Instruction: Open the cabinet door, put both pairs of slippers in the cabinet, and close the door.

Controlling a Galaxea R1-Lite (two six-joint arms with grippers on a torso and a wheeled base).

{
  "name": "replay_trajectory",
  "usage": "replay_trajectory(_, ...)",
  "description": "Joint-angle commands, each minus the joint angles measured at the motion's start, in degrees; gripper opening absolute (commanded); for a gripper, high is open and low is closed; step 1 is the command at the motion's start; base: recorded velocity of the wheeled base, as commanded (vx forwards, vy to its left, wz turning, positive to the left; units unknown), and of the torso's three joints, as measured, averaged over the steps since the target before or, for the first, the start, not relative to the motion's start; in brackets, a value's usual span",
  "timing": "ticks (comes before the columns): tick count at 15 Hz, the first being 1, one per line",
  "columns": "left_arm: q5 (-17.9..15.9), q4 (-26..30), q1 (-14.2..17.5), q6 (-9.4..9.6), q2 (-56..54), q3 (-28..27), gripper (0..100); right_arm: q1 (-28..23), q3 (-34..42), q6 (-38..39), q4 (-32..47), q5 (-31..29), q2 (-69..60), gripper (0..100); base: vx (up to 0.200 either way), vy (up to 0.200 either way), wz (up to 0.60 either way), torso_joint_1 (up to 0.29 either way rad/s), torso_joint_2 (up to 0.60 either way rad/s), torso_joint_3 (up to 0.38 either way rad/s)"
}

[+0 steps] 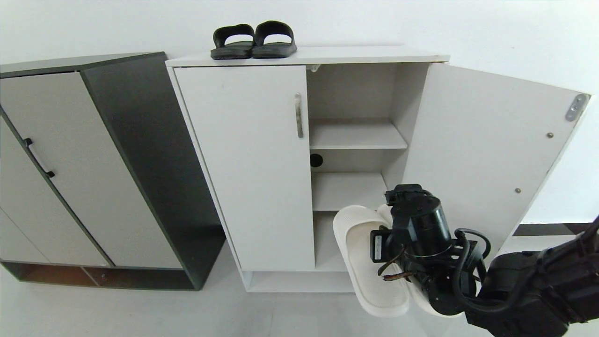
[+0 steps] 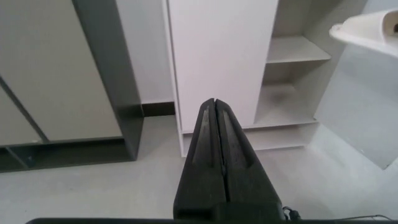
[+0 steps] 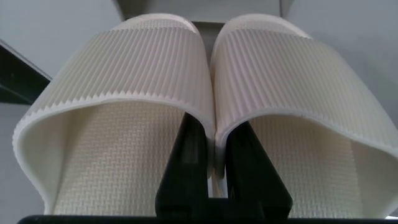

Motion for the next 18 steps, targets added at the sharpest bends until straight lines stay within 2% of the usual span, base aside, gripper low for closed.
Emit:
replay_trajectory(1,0.02,-0.04,0.01,0.04,0.19,0.0,0,0.15,-1.2,1.02,-0.08,-0.11,3.23,0,0.0,0.0,0.0,0.0,0.0,0.0)
replay_trajectory(4,0.02,-0.04,0.01,0.21,0.19,0.0,0,0.85,-2.78,1.29,-0.17,-0.2,7.45,0,0.0,0.0,0.0,0.0,0.0,0.0)
replay_trajectory(8,0.02,-0.04,0.01,0.21,0.19,0.0,0,1.11,-10.6,1.11,-0.17,-2.04,14.13,0,0.0,0.0,0.0,0.0,0.0,0.0)
replay_trajectory(11,0.02,-0.04,0.01,0.13,0.19,0.0,0,1.03,-13.59,1.11,-0.17,-2.04,17.91,0,0.0,0.0,0.0,0.0,0.0,0.0)
replay_trajectory(18,0.02,-0.04,0.01,0.39,0.19,0.0,0,0.76,-15.44,1.11,-0.08,-1.78,20.28,0,0.0,0.0,0.0,0.002,0.0,-0.118)
